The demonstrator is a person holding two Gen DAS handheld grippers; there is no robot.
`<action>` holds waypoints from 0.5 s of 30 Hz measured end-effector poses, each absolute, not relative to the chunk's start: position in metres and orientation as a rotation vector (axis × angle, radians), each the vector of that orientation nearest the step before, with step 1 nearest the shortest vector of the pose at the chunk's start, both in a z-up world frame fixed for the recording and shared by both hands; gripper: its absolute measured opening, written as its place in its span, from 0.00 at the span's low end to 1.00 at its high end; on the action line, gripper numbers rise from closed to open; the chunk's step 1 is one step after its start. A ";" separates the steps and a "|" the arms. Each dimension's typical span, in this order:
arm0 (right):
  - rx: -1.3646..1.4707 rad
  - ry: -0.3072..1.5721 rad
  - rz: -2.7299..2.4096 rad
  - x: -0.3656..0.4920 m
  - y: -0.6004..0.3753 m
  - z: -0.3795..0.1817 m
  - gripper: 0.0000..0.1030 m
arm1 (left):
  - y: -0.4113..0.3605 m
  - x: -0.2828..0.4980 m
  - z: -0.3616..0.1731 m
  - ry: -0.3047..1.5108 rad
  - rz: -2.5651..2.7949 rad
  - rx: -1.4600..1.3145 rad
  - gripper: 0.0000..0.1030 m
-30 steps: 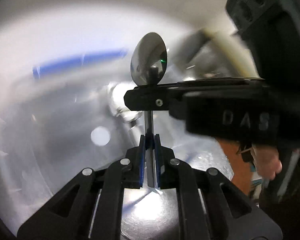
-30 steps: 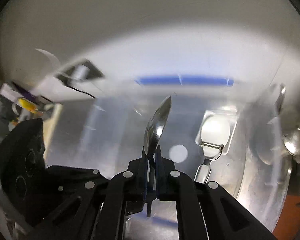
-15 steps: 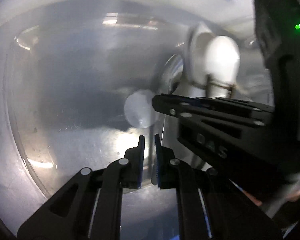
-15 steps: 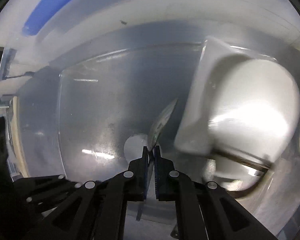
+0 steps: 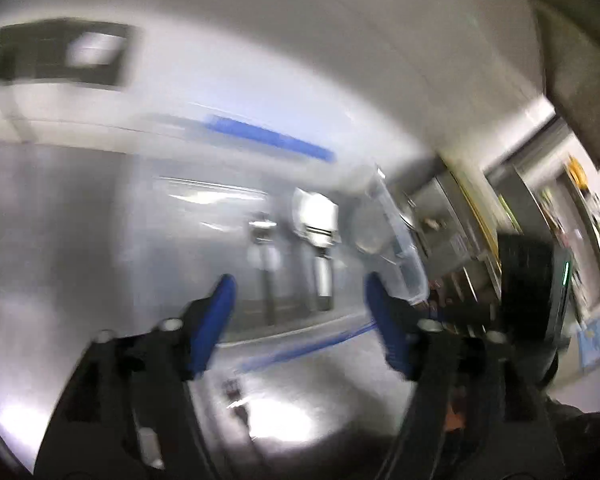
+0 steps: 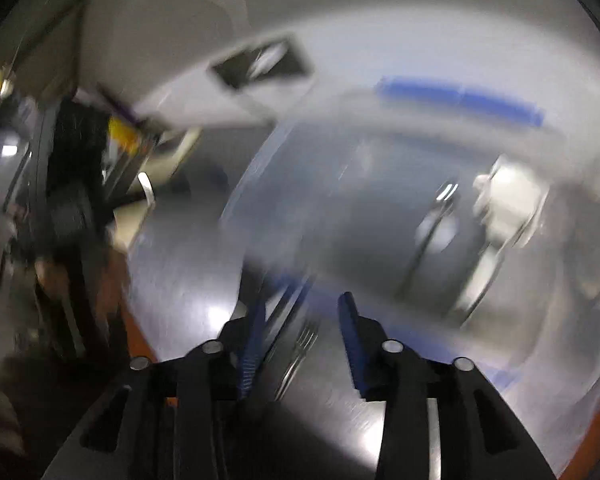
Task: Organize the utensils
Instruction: 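Grasp the steel fork by its handle with the right tool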
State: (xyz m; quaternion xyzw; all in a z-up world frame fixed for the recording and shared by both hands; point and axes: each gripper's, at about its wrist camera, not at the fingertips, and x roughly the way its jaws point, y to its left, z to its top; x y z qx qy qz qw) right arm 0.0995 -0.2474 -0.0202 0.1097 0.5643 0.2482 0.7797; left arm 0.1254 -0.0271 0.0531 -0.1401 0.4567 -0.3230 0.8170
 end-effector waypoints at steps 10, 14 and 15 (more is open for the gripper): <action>0.162 1.594 0.474 0.052 -0.141 -0.163 0.38 | 0.048 0.078 -0.042 1.153 -0.467 -0.404 0.73; 0.031 1.555 0.412 0.047 -0.120 -0.164 0.18 | 0.045 0.072 -0.065 1.205 -0.488 -0.441 0.73; 0.013 1.543 0.395 0.046 -0.118 -0.162 0.15 | 0.044 0.069 -0.069 1.217 -0.499 -0.451 0.73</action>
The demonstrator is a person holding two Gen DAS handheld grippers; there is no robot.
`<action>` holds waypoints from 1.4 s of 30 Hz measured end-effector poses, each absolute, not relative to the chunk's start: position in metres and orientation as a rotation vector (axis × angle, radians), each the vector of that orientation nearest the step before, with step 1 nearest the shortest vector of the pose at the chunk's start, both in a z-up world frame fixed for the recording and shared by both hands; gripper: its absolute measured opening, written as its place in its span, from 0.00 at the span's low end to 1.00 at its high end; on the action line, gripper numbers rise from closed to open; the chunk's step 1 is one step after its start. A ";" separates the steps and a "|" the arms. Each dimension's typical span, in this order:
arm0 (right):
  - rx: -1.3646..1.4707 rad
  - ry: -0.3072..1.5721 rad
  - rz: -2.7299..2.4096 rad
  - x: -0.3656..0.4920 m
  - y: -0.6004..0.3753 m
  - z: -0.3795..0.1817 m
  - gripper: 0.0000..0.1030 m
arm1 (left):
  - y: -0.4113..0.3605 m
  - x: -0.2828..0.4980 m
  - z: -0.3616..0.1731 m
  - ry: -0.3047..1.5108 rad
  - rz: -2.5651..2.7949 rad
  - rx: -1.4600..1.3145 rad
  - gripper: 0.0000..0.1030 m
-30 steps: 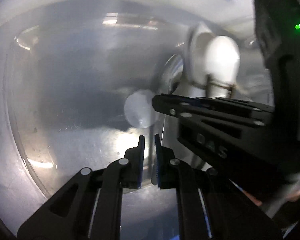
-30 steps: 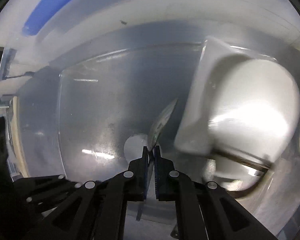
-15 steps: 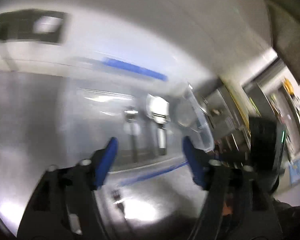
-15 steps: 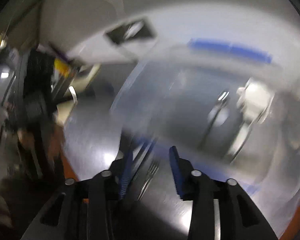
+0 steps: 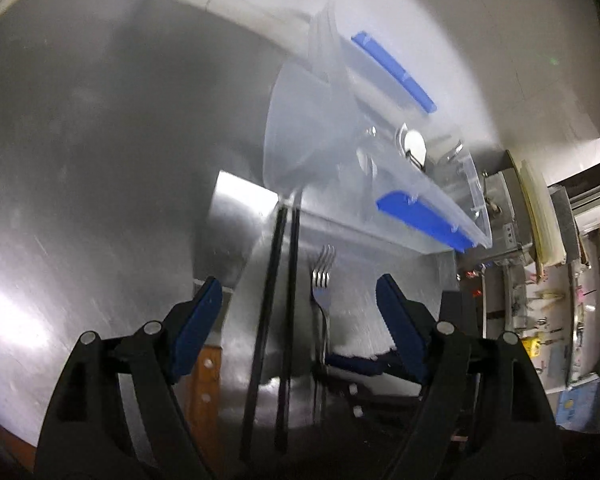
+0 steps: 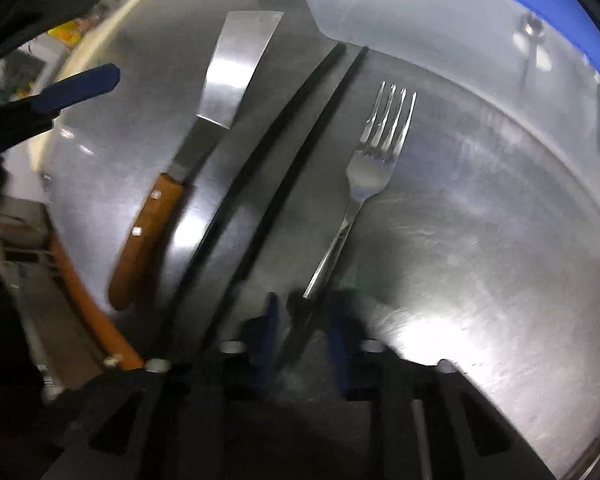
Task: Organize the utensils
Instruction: 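Grasp the steel fork by its handle with the right tool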
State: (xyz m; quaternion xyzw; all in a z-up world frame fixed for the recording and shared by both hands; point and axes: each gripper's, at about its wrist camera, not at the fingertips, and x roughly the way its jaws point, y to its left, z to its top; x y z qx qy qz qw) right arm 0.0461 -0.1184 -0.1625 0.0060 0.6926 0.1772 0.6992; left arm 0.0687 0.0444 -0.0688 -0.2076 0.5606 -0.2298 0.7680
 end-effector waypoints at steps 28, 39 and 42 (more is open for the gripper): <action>-0.018 1.601 0.452 0.006 -0.160 -0.157 0.10 | -0.020 0.060 -0.136 1.485 -0.632 -0.717 0.73; 0.089 1.633 0.491 -0.003 -0.224 -0.156 0.10 | -0.068 0.047 -0.162 1.612 -0.553 -0.663 0.72; 0.027 1.609 0.505 -0.008 -0.220 -0.152 0.10 | -0.080 0.047 -0.157 1.615 -0.519 -0.590 0.72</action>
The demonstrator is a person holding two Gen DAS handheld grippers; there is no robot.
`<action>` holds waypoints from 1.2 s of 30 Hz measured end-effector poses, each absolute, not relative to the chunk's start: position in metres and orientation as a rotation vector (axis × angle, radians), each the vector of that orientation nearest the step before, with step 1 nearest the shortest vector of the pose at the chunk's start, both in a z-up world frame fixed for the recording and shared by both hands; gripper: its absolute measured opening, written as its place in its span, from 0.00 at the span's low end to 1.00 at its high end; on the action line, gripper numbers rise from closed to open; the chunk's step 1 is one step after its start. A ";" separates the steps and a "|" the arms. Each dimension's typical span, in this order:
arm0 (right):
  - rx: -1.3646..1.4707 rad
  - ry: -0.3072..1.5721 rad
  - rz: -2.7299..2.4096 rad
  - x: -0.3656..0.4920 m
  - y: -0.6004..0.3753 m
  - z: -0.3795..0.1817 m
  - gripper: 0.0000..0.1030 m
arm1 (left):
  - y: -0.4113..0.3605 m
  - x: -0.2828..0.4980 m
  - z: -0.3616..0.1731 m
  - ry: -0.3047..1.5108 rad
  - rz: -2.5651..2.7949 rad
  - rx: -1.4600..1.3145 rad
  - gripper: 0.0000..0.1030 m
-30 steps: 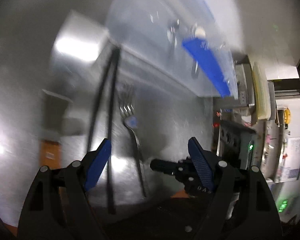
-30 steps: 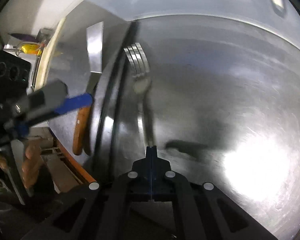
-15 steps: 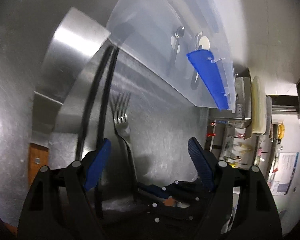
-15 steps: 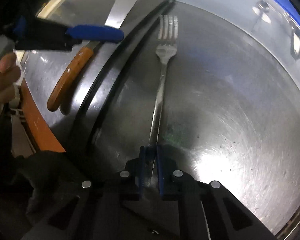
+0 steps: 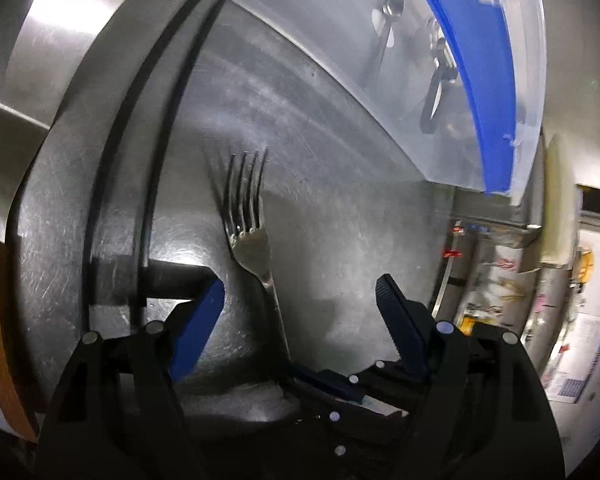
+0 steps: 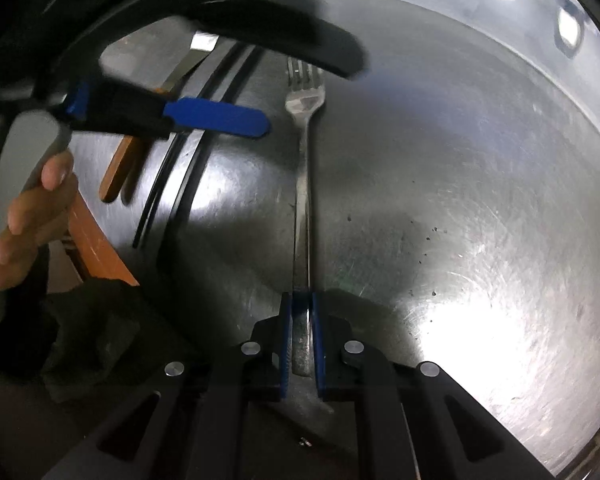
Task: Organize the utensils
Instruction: 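Grasp the steel fork by its handle with the right tool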
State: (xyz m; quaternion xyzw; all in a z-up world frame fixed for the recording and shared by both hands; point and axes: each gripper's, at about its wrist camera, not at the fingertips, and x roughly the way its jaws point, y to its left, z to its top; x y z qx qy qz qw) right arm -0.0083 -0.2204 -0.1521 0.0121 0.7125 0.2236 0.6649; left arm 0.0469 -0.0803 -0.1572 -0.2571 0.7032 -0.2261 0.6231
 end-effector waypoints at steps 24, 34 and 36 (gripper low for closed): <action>0.152 1.515 0.616 0.006 -0.251 -0.151 0.17 | -0.101 0.033 -0.170 1.594 -0.471 -0.541 0.06; 0.232 1.486 0.625 0.013 -0.258 -0.142 0.17 | -0.078 0.037 -0.161 1.549 -0.536 -0.581 0.06; 0.277 1.483 0.630 0.016 -0.267 -0.143 0.17 | -0.073 0.037 -0.159 1.547 -0.554 -0.580 0.06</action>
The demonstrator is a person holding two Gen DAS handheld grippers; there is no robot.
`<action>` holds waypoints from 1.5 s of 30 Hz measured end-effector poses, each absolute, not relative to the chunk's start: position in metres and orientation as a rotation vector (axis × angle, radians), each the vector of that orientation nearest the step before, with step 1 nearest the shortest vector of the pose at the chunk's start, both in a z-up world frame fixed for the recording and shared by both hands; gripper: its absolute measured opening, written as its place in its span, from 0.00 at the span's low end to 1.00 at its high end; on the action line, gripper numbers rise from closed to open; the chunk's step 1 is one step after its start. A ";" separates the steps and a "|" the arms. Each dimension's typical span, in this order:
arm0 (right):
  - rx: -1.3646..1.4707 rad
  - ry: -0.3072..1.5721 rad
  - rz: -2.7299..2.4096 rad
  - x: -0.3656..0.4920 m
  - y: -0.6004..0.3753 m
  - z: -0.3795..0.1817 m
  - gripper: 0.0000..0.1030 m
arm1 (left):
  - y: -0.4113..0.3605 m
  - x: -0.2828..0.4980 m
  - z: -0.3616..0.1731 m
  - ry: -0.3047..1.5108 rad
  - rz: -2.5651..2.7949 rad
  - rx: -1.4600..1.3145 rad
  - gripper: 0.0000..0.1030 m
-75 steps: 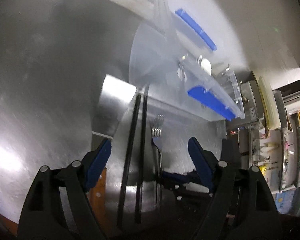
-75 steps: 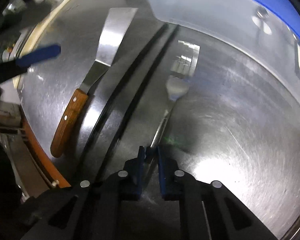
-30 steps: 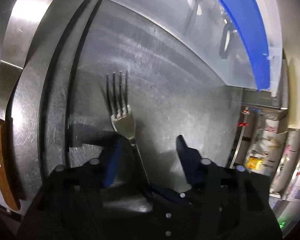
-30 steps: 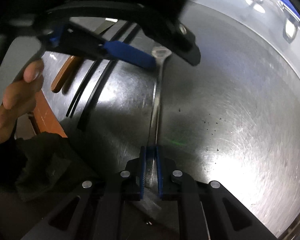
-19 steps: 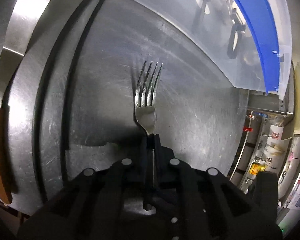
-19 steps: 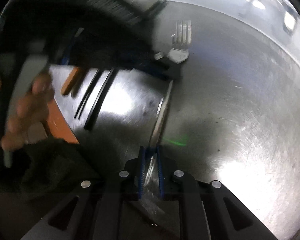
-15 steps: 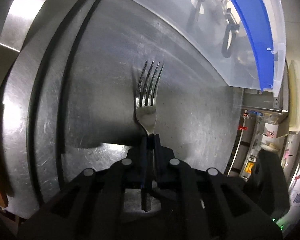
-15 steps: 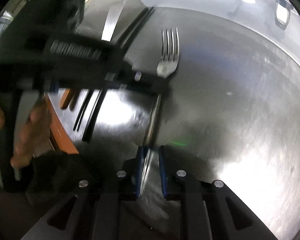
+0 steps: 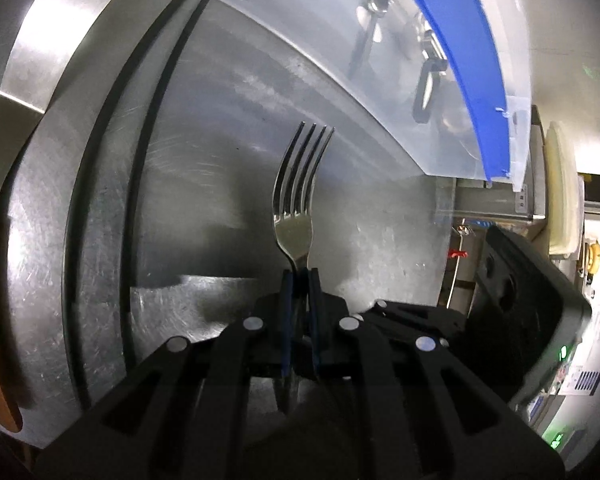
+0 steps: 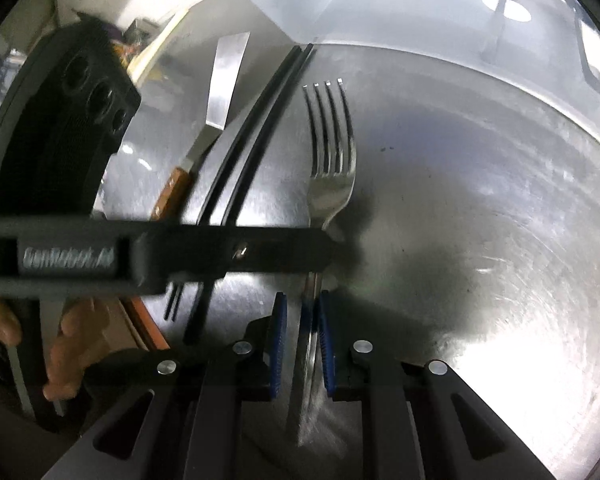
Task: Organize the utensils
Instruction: 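Grasp the steel fork by its handle with the right tool, then carry the fork into the clear box and open the right tool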
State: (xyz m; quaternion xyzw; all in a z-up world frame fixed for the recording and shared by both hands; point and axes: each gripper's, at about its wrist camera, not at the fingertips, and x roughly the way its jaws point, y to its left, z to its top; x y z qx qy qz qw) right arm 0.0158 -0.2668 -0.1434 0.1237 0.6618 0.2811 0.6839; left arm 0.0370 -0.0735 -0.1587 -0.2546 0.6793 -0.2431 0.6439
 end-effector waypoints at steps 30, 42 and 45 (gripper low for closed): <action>0.260 1.046 0.385 0.188 -0.389 0.063 0.07 | -0.190 0.232 0.071 1.119 -0.939 -0.165 0.06; 0.452 1.522 0.232 0.273 -0.417 -0.127 0.08 | -0.240 0.314 -0.128 1.608 -0.721 -0.109 0.07; 0.437 1.586 0.233 0.274 -0.414 -0.137 0.09 | -0.237 0.314 -0.141 1.647 -0.677 -0.075 0.11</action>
